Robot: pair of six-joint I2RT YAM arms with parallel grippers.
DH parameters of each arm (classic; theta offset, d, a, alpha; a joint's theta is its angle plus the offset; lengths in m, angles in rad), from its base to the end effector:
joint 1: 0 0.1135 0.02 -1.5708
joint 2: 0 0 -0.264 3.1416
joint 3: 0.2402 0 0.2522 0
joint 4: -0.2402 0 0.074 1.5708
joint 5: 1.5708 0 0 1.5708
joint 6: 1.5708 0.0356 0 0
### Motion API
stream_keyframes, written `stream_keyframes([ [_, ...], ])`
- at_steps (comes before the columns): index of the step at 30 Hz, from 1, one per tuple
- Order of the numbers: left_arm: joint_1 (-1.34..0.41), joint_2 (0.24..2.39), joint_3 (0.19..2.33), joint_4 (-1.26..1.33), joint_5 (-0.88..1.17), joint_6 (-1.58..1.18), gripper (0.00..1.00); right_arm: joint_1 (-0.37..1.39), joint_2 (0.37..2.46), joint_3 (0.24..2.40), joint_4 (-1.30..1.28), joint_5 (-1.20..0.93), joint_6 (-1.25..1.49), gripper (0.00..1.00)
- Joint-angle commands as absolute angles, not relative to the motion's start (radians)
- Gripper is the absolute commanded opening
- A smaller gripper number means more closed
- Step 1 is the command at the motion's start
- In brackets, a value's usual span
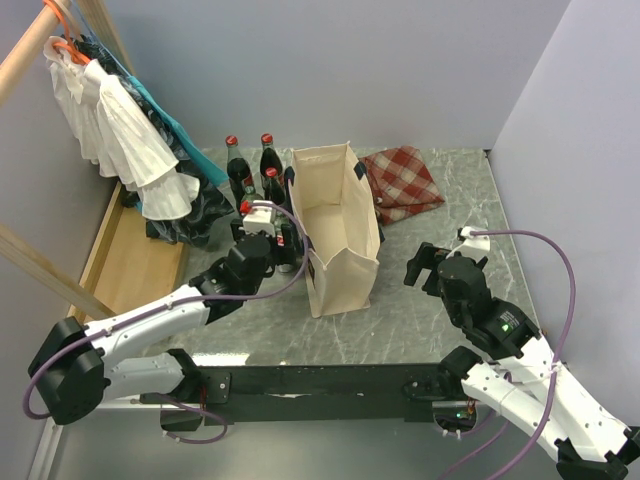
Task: Take the beverage out of the canvas bag
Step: Place the drink at the center of the board.
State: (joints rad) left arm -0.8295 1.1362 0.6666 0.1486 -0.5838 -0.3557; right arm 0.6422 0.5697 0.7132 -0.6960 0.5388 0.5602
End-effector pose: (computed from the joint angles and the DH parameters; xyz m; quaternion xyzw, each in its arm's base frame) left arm 0.1852 -0.1732 0.2629 0.0186 0.7945 -0.1193 0.5951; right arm 0.1075 0.0576 0.2954 0.0951 0.8463 0.0741 0.5189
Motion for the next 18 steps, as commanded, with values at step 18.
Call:
stream_keyframes([
  [18,-0.834,0.977,0.888,0.003,-0.546,-0.239,0.97,0.660,0.551,0.719,-0.678,0.563,0.566,1.00],
])
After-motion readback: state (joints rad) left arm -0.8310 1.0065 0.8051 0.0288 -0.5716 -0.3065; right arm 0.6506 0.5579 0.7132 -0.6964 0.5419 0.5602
